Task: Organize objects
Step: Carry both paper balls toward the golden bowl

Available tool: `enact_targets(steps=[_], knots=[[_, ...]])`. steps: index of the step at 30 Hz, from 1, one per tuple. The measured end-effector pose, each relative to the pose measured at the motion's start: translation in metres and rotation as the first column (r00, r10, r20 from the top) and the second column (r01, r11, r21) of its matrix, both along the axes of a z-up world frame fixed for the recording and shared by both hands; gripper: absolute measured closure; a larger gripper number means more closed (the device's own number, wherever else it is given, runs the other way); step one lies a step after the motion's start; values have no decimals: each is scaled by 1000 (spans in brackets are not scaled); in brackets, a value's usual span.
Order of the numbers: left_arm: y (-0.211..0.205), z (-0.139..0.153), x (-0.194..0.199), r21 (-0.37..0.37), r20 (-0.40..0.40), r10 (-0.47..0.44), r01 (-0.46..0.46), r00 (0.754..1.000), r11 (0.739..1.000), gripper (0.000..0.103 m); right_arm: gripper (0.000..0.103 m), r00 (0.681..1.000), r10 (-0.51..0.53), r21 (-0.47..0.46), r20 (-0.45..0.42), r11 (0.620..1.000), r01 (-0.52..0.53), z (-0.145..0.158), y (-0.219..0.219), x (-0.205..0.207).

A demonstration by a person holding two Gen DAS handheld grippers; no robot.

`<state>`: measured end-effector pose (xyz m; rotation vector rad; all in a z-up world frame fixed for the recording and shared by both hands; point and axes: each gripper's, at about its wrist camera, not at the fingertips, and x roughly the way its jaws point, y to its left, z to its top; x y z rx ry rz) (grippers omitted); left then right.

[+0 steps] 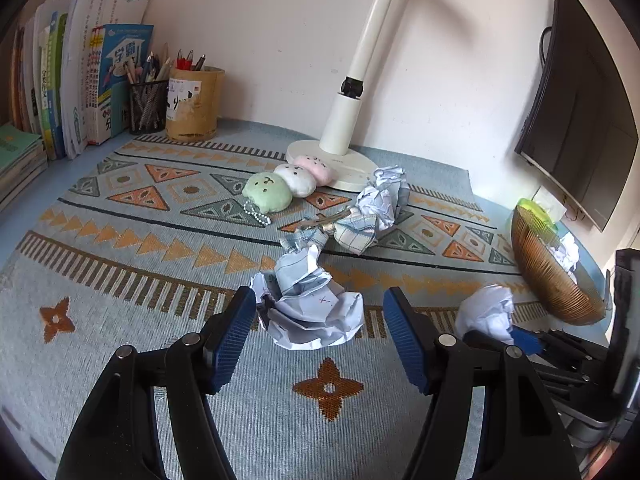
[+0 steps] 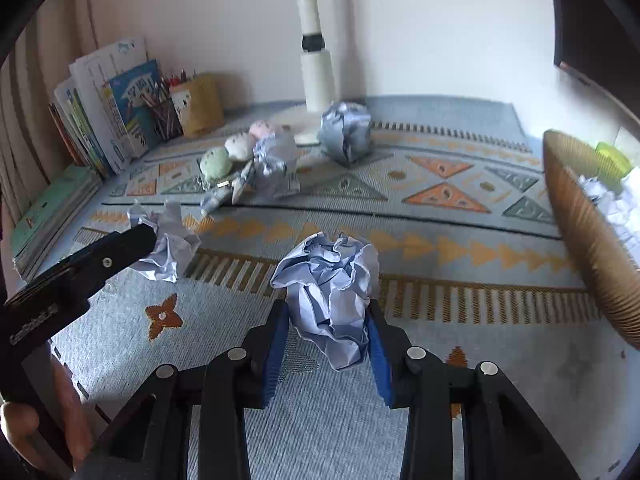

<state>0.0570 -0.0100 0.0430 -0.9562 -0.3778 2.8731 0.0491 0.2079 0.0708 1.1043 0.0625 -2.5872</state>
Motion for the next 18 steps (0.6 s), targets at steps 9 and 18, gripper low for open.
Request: enact_targets(steps=[9, 18], knots=[[49, 31, 13, 18, -65, -185, 186, 981, 982, 46, 66, 984, -146, -81, -102, 987, 138, 61, 82, 43], [69, 67, 26, -115, -116, -242, 229, 963, 967, 1, 65, 891, -422, -141, -167, 905, 402, 115, 217, 45]])
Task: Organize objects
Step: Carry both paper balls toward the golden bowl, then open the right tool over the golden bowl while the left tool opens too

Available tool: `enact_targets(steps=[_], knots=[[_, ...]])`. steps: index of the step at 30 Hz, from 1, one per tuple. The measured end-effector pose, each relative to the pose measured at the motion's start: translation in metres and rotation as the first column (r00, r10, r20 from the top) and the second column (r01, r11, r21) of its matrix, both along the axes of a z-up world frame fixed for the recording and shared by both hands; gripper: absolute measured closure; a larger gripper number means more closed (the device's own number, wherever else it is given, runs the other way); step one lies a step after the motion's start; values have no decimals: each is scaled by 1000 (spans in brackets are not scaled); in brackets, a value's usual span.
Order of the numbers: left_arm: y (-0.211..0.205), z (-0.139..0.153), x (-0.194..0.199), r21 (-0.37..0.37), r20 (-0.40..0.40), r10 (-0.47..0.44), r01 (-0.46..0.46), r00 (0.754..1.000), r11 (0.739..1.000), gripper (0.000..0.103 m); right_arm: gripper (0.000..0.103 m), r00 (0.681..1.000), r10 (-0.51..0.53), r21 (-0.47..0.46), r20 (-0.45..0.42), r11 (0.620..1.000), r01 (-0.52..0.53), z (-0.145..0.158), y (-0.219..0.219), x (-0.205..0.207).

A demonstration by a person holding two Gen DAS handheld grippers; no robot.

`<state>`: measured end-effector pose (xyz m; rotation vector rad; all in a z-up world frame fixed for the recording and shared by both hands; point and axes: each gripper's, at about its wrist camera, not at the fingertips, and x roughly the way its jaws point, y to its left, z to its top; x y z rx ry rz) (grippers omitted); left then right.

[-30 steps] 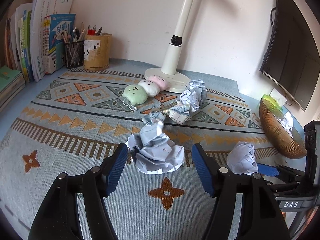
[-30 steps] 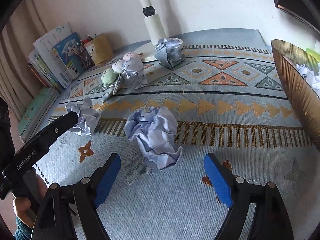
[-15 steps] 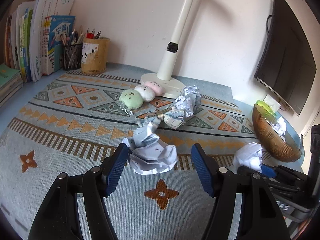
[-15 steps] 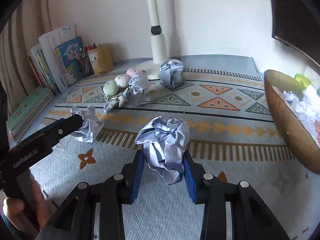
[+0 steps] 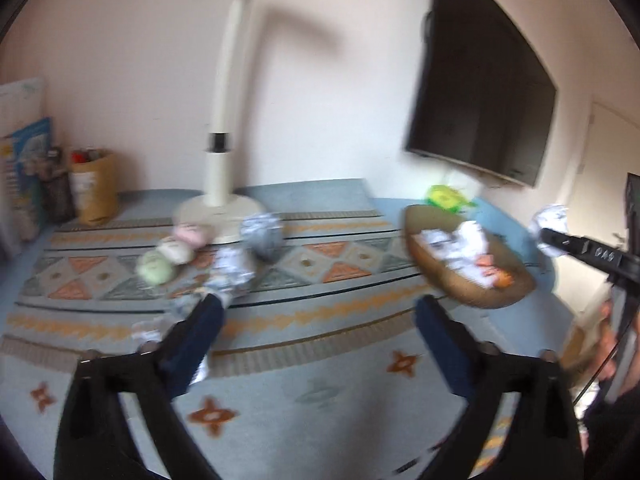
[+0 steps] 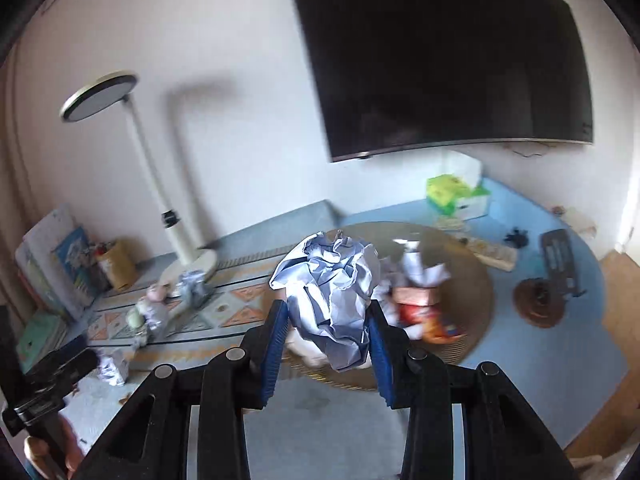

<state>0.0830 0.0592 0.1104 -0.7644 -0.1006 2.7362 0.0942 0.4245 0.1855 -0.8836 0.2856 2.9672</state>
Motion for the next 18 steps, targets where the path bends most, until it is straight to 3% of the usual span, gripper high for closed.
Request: enact_targets(steps=[3, 6, 10, 15, 16, 17, 18], knots=[[-36, -17, 13, -92, 39, 107, -103, 993, 990, 1, 65, 999, -8, -2, 49, 1000, 9, -10, 12, -15], [-75, -30, 21, -101, 90, 182, -173, 979, 980, 1, 65, 999, -5, 16, 38, 1000, 5, -10, 4, -20], [-90, -43, 8, -35, 140, 169, -166, 976, 986, 1, 65, 996, 86, -11, 22, 996, -85, -13, -27, -16], [-65, -75, -50, -113, 251, 145, -120, 957, 986, 3, 65, 980, 189, 42, 53, 981, -192, -28, -72, -4], [-63, -82, -61, -123, 286, 153, -122, 946, 985, 8, 65, 979, 198, 43, 56, 979, -200, -32, -74, -2], [-62, -86, -68, -136, 312, 162, -125, 936, 983, 29, 65, 978, 200, 53, 60, 978, -203, -35, -76, 1], [-61, -88, -72, -150, 320, 169, -126, 932, 981, 41, 65, 979, 193, 66, 59, 978, -196, -38, -75, 2]])
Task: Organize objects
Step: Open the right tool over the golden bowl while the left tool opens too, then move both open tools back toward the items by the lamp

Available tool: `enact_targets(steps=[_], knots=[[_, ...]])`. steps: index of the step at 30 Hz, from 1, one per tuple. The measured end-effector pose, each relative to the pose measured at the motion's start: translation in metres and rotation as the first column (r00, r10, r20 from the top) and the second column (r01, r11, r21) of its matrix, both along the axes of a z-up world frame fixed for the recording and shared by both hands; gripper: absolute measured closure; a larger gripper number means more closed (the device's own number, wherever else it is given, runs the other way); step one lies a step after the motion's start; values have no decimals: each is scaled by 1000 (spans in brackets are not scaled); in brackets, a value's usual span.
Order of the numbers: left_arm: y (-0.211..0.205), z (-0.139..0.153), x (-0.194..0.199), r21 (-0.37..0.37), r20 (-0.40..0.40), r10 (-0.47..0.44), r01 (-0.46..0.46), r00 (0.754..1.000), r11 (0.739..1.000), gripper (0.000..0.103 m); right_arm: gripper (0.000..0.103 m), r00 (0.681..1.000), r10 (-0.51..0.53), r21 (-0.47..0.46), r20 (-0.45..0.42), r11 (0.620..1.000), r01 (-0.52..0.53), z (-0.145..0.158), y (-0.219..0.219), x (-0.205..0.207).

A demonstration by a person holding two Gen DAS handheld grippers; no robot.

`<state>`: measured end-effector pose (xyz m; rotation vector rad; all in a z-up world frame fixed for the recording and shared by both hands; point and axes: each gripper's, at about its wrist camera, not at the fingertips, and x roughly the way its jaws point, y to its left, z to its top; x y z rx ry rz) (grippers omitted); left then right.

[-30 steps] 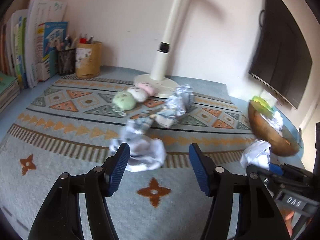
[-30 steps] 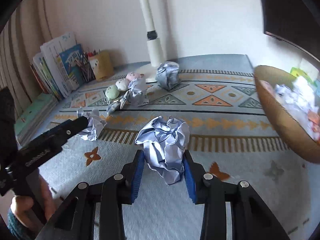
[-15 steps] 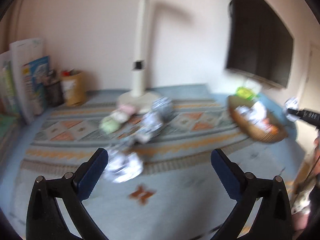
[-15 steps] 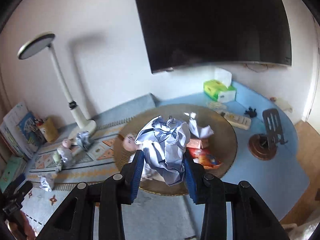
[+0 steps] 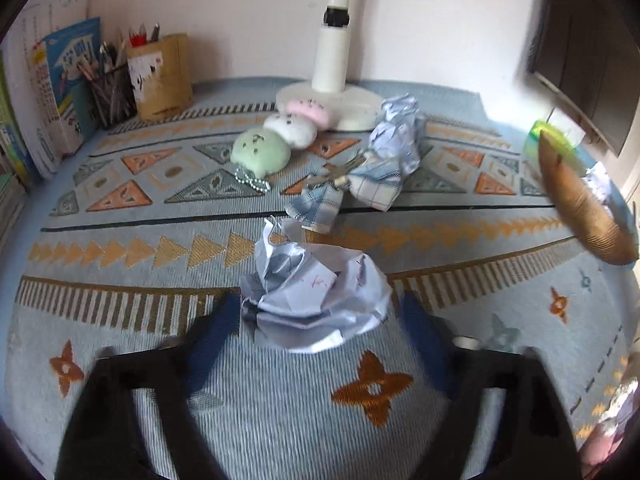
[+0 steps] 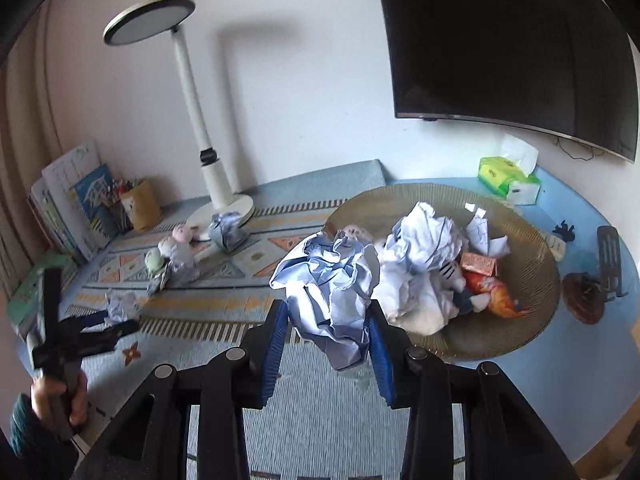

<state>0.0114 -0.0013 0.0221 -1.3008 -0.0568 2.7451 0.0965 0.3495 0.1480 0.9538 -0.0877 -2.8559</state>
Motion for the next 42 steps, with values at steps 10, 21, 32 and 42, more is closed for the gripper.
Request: enact_targets(steps=[10, 21, 32, 42], knots=[[94, 59, 16, 91, -120, -299, 310, 947, 946, 50, 65, 957, -273, -11, -96, 962, 273, 43, 80, 16], [290, 103, -20, 7, -259, -573, 595, 777, 804, 19, 37, 942, -320, -28, 102, 946, 324, 30, 129, -58], [176, 95, 13, -49, -286, -466, 472, 837, 880, 13, 36, 973, -228, -94, -18, 970, 226, 44, 92, -23], [14, 53, 18, 71, -277, -14, 35, 961, 997, 2, 16, 996, 94, -39, 1, 995, -94, -5, -64, -34]])
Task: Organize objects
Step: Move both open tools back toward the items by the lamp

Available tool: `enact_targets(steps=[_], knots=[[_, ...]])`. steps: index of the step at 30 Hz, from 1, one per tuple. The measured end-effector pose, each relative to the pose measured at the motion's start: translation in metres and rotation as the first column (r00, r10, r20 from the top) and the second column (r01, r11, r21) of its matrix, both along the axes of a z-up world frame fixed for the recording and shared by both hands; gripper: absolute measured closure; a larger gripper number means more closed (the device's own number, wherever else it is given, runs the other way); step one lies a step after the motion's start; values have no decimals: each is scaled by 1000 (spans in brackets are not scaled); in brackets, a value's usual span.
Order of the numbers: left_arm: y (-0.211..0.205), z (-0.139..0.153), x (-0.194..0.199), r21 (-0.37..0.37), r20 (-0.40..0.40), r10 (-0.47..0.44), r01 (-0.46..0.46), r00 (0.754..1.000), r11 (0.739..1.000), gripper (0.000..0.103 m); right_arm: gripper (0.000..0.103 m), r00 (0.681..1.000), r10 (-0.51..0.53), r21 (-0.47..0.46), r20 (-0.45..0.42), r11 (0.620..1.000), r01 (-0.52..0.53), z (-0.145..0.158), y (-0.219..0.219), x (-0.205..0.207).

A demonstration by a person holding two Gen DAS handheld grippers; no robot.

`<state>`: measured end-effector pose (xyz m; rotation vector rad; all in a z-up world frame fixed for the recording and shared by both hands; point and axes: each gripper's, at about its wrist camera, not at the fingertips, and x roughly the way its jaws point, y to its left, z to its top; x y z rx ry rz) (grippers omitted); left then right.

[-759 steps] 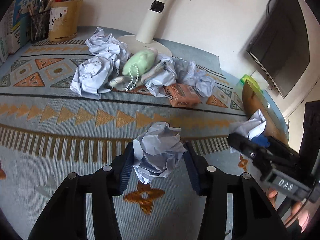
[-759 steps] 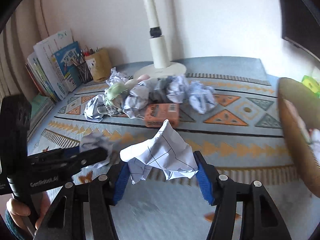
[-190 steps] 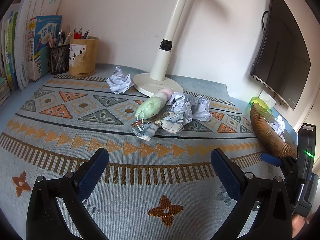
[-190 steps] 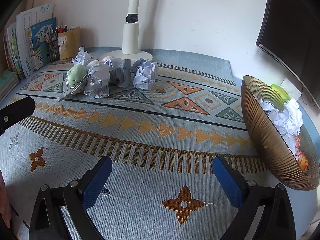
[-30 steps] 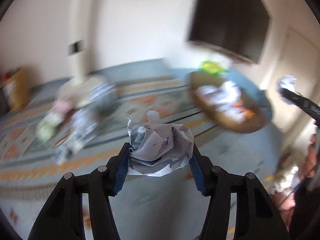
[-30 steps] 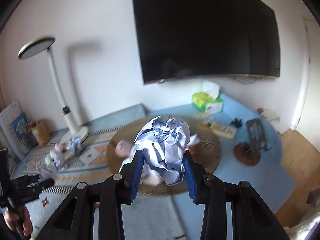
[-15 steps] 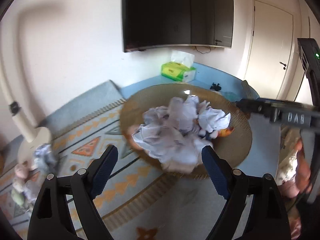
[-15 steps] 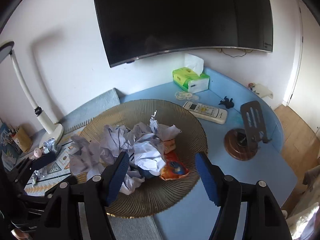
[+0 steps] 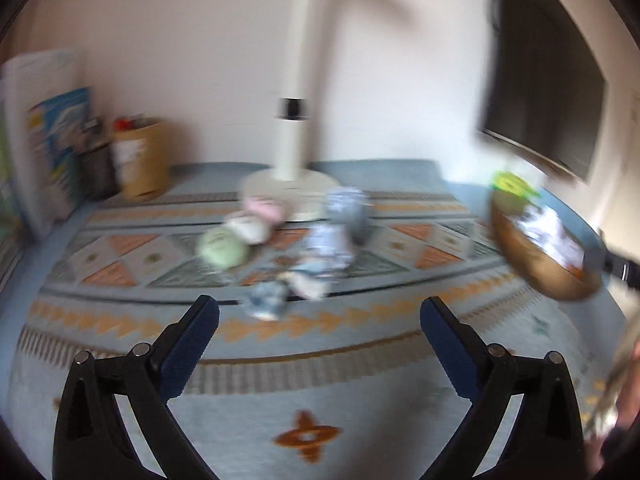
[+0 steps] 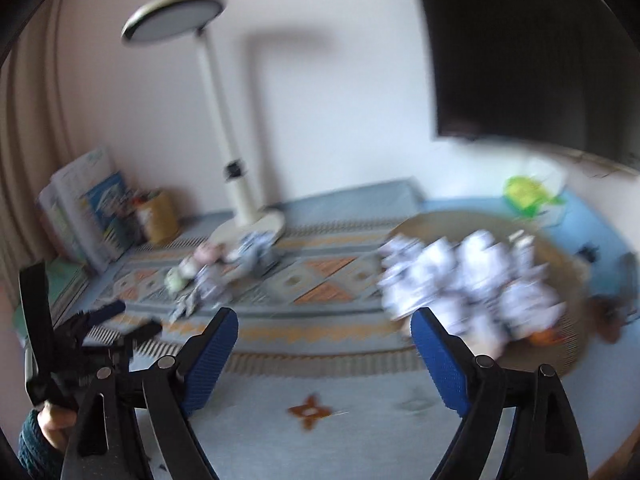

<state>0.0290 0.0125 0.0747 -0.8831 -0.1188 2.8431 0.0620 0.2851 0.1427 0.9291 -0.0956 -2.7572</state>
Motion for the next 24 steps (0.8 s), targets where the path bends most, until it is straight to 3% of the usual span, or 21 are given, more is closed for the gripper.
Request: enact_targets(steps=[3, 6, 11, 17, 24], knots=[[-12, -22, -7, 52, 40, 1, -3, 999, 999, 2, 16, 998, -29, 47, 58, 999, 26, -42, -26, -23], [-14, -25, -7, 64, 74, 0, -5, 997, 998, 2, 16, 994, -76, 59, 84, 996, 71, -63, -30, -32], [-14, -22, 2, 60, 44, 9, -11, 999, 998, 1, 16, 991, -106, 97, 87, 991, 97, -68, -28, -34], [-18, -23, -1, 88, 55, 6, -11, 998, 996, 1, 15, 994, -84, 239, 67, 969, 66, -72, -54, -32], [-18, -24, 0, 97, 53, 1, -6, 999, 995, 1, 13, 991, -89, 163, 102, 984, 72, -71, -39, -35]])
